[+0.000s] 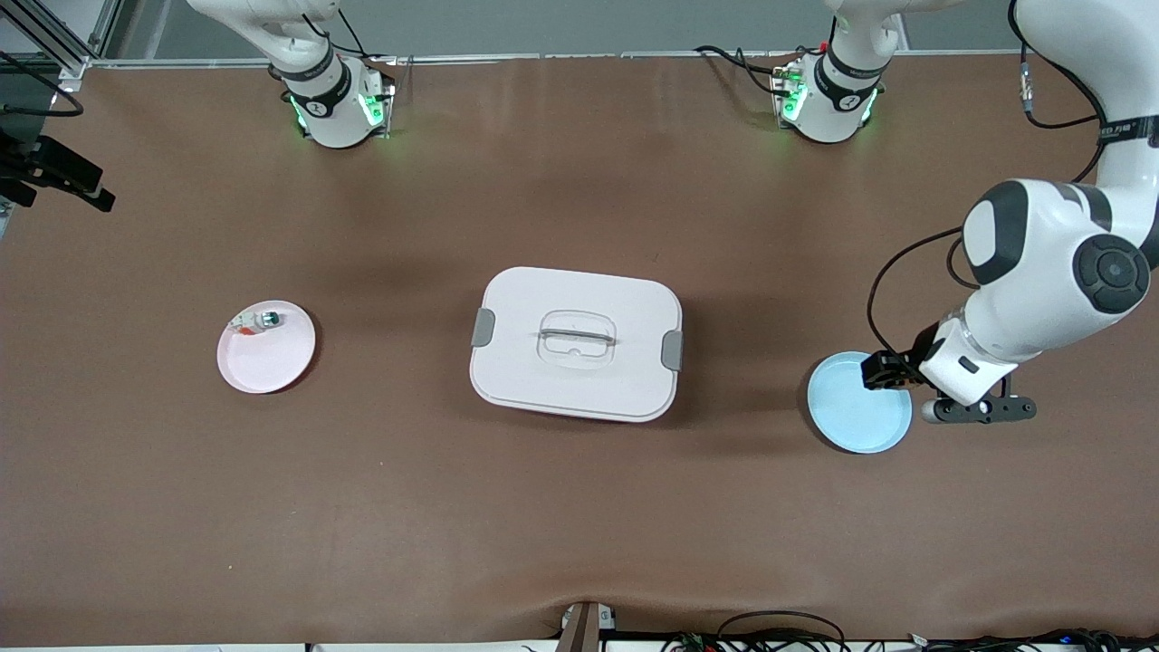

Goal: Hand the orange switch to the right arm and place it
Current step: 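Lift the switch with the left gripper and carry it over the box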

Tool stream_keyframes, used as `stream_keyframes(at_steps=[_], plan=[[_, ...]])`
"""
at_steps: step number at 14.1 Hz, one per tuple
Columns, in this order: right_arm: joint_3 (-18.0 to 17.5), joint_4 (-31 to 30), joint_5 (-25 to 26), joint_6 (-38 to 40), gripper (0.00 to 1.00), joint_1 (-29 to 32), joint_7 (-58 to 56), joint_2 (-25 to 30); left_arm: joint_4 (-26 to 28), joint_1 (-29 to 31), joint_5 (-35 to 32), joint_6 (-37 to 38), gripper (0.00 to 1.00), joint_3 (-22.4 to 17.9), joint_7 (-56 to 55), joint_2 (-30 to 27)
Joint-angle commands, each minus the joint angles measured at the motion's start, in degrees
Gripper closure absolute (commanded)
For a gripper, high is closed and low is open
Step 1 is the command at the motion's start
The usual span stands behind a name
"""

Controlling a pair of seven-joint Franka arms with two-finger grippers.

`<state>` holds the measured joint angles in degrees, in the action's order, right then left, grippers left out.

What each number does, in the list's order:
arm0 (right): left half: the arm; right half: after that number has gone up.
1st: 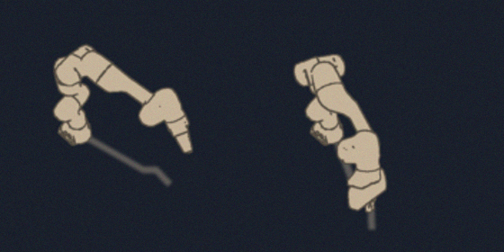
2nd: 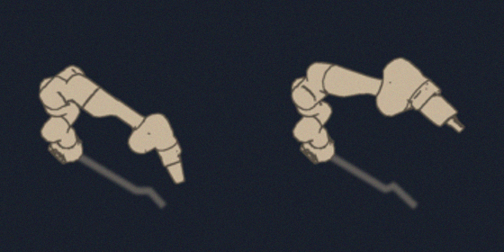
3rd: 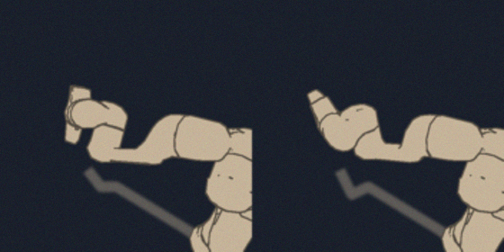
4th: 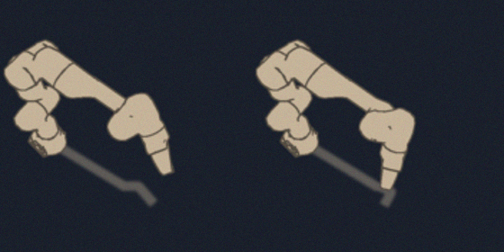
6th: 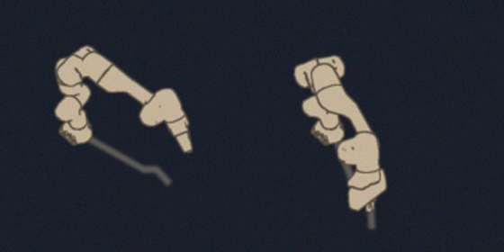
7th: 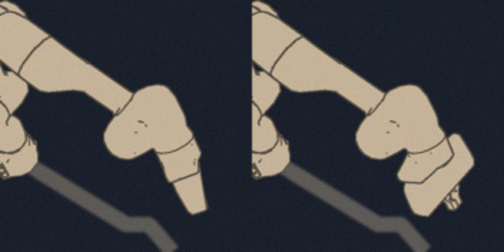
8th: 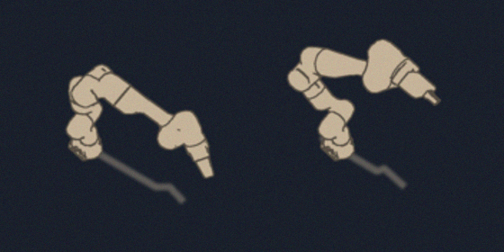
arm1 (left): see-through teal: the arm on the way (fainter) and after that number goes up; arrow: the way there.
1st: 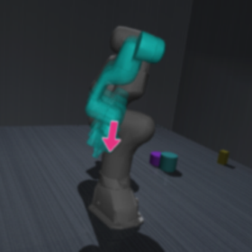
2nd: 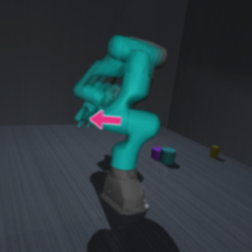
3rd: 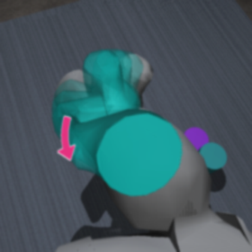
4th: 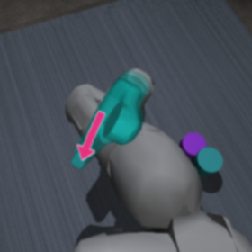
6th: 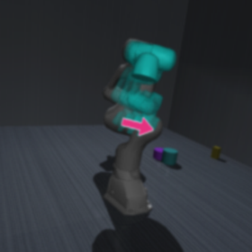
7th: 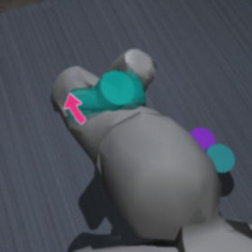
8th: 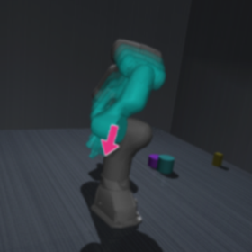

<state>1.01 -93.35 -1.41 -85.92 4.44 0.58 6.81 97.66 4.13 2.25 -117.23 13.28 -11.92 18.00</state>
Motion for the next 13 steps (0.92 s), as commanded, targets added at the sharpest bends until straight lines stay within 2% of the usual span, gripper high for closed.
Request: stream_keyframes(at_steps=[1,5,9,10,13], plan=[[-0.66,1.33,-0.25,0.93,0.00,1.27,0.21,-0.57,-5.54,-0.09,1.18,7.34,1.00,4.46,-9.58,-0.33],[-0.66,1.59,-0.17,0.93,0.00,1.27,0.30,-1.27,-8.98,-0.35,1.27,9.04,1.00,12.19,-26.28,0.11],[-0.66,1.76,0.36,0.93,0.00,1.27,-0.14,-8.19,-11.70,-0.97,2.14,9.74,1.00,20.19,-41.31,0.63],[-0.66,1.68,0.45,0.93,0.00,1.27,-0.14,-9.60,-12.32,-2.01,4.06,9.74,1.00,21.43,-46.48,0.90],[-0.66,1.94,0.54,1.72,0.00,1.53,-0.32,-15.23,-16.36,-8.24,6.10,9.65,1.00,21.61,-60.11,2.22]])
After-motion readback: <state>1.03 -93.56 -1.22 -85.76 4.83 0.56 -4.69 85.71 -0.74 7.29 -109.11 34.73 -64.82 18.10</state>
